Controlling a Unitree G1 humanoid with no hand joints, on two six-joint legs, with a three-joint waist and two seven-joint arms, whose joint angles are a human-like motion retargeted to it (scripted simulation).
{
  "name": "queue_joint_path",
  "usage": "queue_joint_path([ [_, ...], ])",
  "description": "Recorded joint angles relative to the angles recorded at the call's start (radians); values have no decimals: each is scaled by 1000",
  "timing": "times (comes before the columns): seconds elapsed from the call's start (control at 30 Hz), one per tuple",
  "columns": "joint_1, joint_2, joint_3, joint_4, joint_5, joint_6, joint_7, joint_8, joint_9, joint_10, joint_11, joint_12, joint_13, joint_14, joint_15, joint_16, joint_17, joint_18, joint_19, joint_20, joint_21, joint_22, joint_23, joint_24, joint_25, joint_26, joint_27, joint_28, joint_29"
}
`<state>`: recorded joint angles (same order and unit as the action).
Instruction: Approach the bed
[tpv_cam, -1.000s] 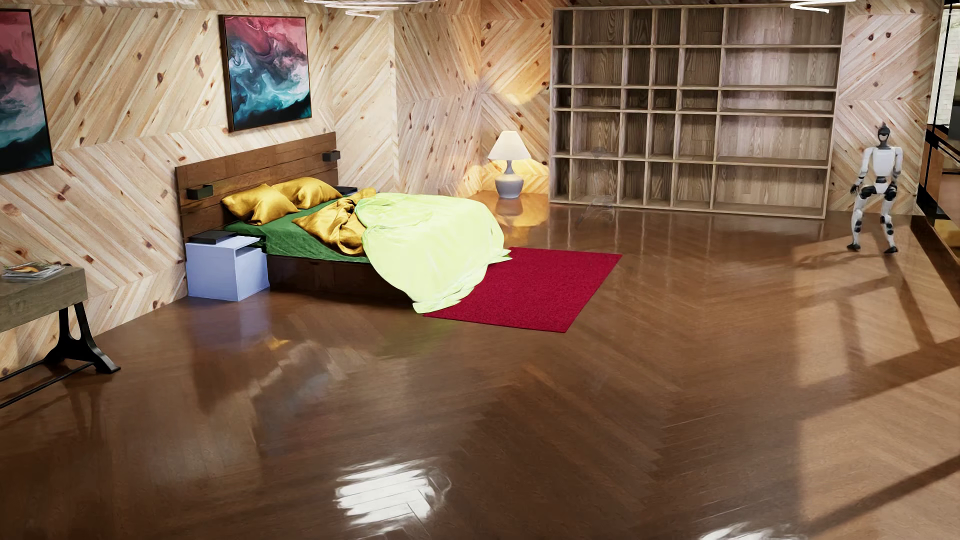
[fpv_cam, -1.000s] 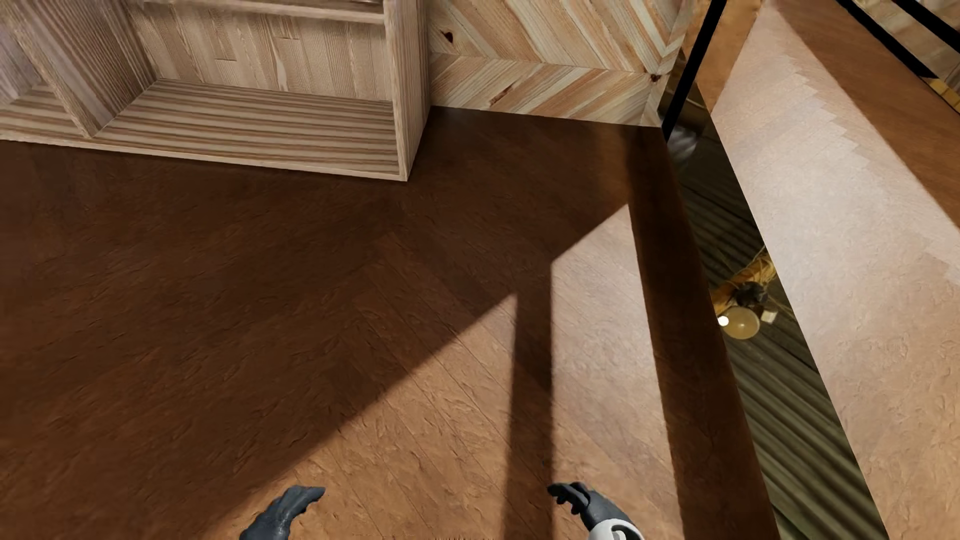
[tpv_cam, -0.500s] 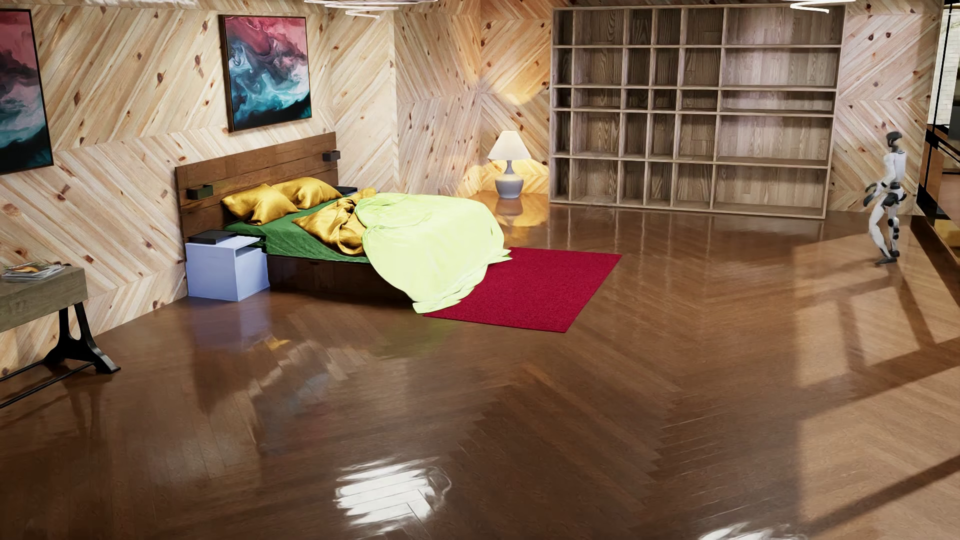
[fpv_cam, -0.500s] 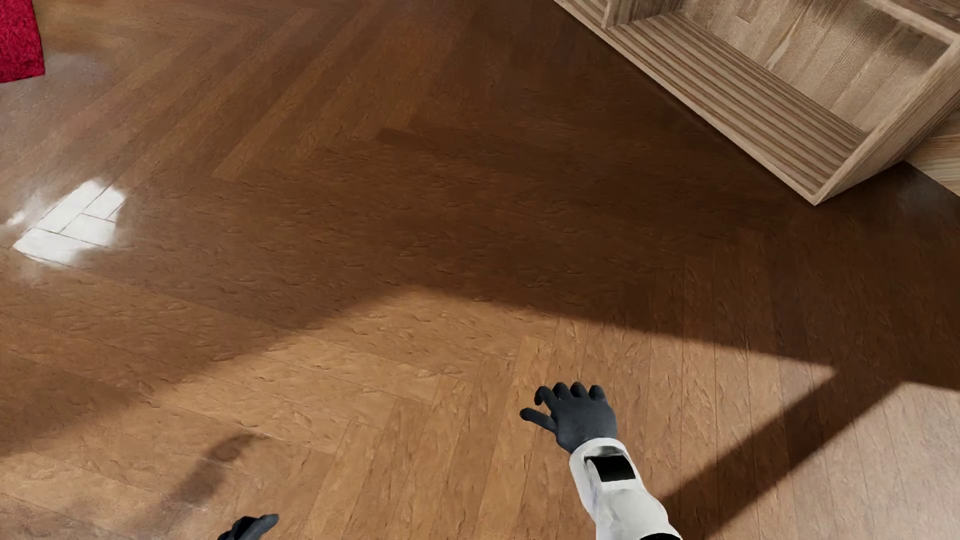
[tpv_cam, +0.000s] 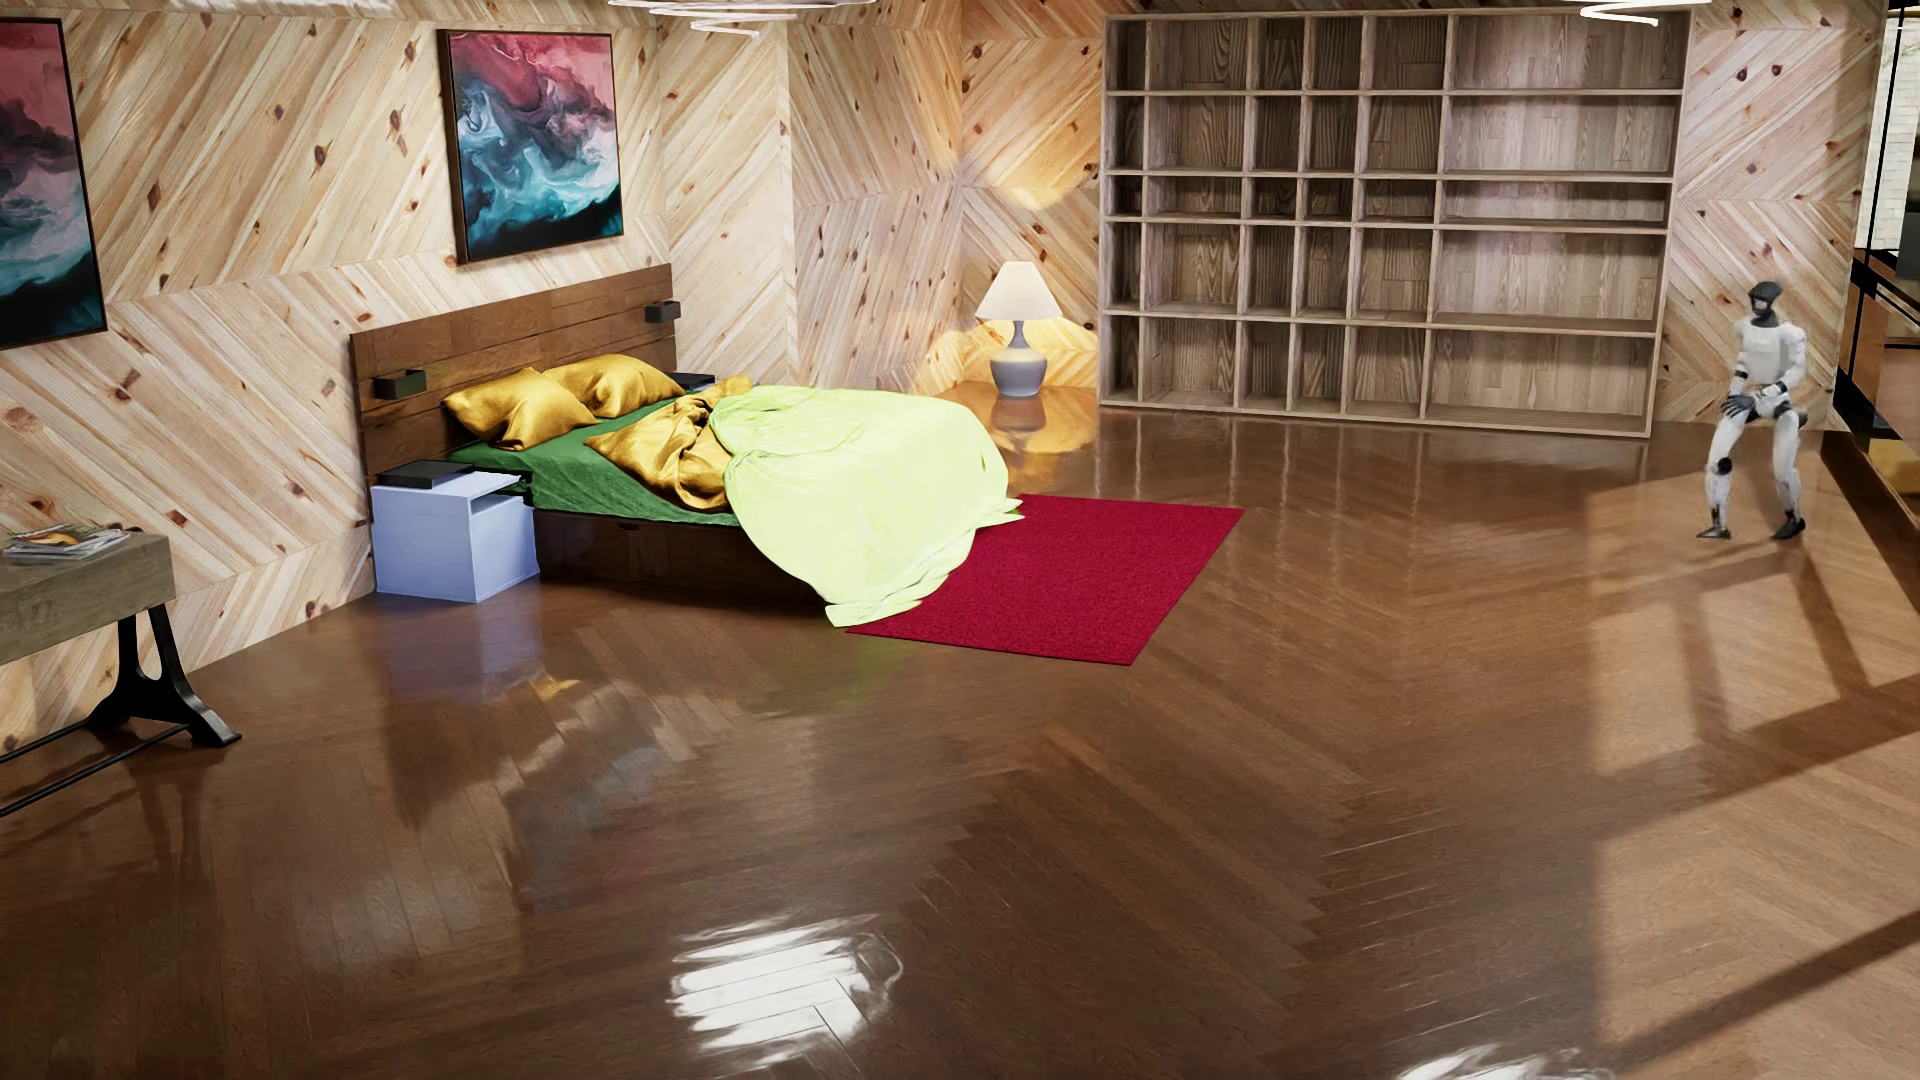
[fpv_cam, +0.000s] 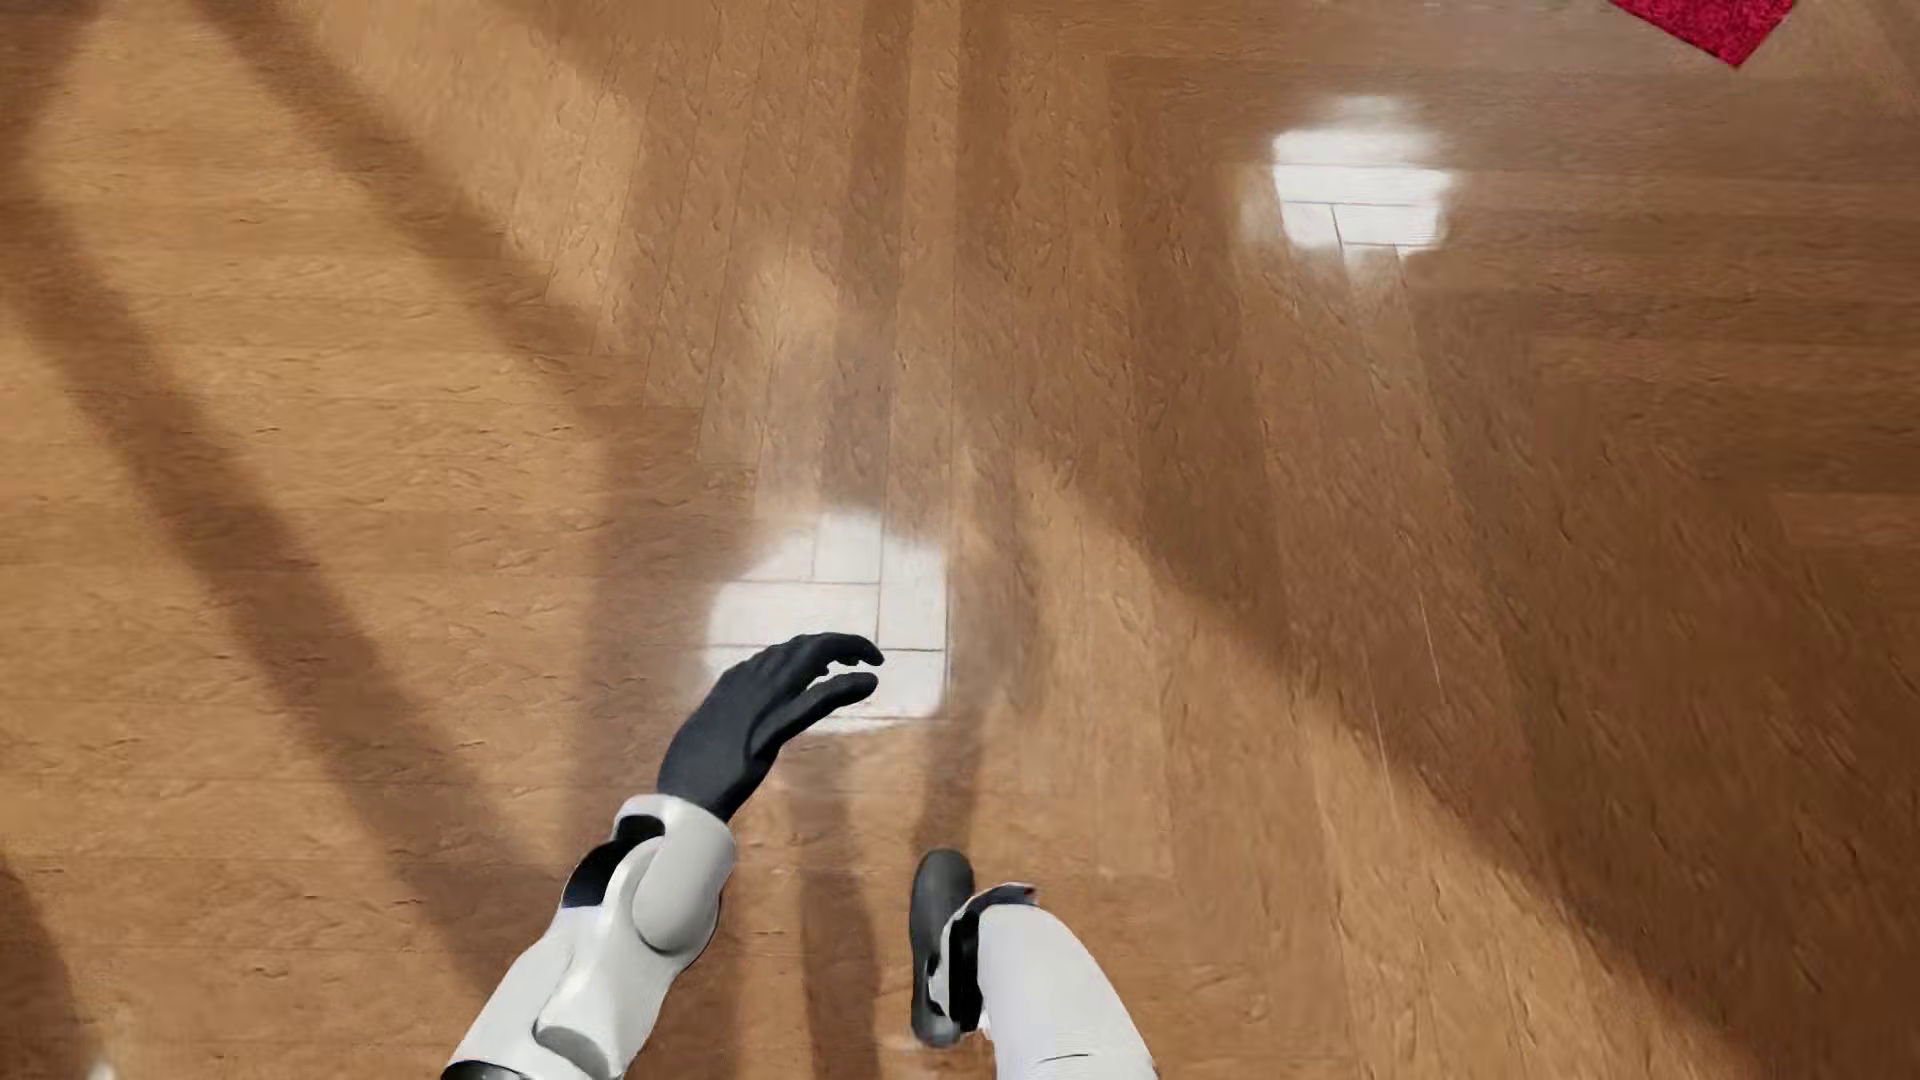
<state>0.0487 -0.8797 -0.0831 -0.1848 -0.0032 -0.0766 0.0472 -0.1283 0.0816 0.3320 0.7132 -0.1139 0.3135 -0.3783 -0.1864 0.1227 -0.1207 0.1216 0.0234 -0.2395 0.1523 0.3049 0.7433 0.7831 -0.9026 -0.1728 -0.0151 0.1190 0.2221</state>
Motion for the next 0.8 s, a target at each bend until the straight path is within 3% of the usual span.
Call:
queue_joint_path([
  [0.07,125,-42,-26,-2,46,16,-109,60,12,-26,-175,-34,8,78,51,-31,8,25,12,11,68,-32,-19,-39,-83,29,6,65,-140],
  [0.1,167,-36,-38,12,55,33,-144,63,18,11,-170,-25,-6,151,95,-42,8,3,-41,20,93,-24,7,-69,-118,58,25,97,-161],
  [0.13,180,-23,-48,27,69,56,-182,70,26,111,-94,-5,-33,257,149,-41,13,-91,-120,27,95,3,55,-93,-137,98,52,126,-152],
  [0.17,147,-2,-58,34,73,79,-208,63,36,289,0,18,-73,398,153,-28,21,-268,-150,27,74,57,111,-106,-145,152,89,145,-132],
  [0.2,58,32,-68,49,75,99,-186,44,45,524,75,33,-124,538,115,-2,30,-365,-169,13,35,142,155,-106,-148,218,132,141,-122],
  [0.23,-76,85,-76,109,84,117,-141,22,53,754,115,37,-178,584,55,32,40,-369,-173,-19,-12,257,168,-93,-152,286,170,102,-137],
  [0.27,-225,158,-74,176,109,136,-138,2,57,928,116,36,-228,515,-6,73,49,-361,-171,-65,-62,389,138,-61,-152,344,189,28,-187],
  [0.3,-373,246,-67,244,146,153,-129,-6,57,1020,85,43,-268,431,-52,112,58,-320,-174,-120,-110,518,77,-11,-134,386,173,-58,-271],
  [0.33,-505,341,-58,309,189,166,-107,5,55,1029,33,70,-301,354,-82,145,65,-256,-177,-162,-151,622,8,38,-88,411,119,-130,-363],
  [0.4,-699,537,-34,393,268,173,-67,70,46,843,-85,173,-362,253,-100,188,60,-220,-184,-149,-161,712,-126,54,40,418,-2,-201,-453],
  [0.5,-786,824,11,467,304,163,-16,227,22,206,-248,397,-447,231,-59,201,-16,-217,-189,27,-51,627,-323,-59,137,334,-75,-140,-464],
  [0.53,-767,913,31,462,289,153,-47,272,13,-3,-279,465,-461,233,-27,188,-39,-241,-196,86,-16,589,-376,-86,153,323,-83,-99,-471],
  [0.57,-752,990,52,453,259,138,-87,299,5,-94,-281,519,-459,243,7,165,-60,-315,-210,136,11,560,-416,-100,170,330,-83,-64,-480],
  [0.6,-750,1043,72,434,220,118,-109,310,-1,-38,-236,551,-439,294,58,136,-80,-350,-216,173,26,549,-441,-103,189,348,-71,-40,-486],
  [0.63,-762,1056,87,406,178,92,-113,302,-4,112,-120,558,-405,387,143,107,-96,-368,-172,197,34,561,-452,-98,204,371,-48,-23,-487],
  [0.67,-766,1014,95,391,125,63,-87,255,-1,260,64,536,-362,395,261,83,-101,-367,-56,202,37,598,-443,-77,209,400,-15,-14,-484],
  [0.7,-749,919,96,389,52,33,-55,170,4,361,277,487,-318,325,346,65,-88,-355,64,180,44,650,-409,-31,193,442,27,-21,-475],
  [0.77,-627,641,79,390,-5,-18,32,51,11,403,585,343,-260,199,263,37,-47,-327,59,79,97,711,-253,101,90,495,126,-83,-419],
  [0.8,-530,503,69,399,-5,-34,88,0,9,364,617,277,-249,164,213,27,-33,-329,43,56,146,679,-137,129,33,467,163,-78,-361],
])
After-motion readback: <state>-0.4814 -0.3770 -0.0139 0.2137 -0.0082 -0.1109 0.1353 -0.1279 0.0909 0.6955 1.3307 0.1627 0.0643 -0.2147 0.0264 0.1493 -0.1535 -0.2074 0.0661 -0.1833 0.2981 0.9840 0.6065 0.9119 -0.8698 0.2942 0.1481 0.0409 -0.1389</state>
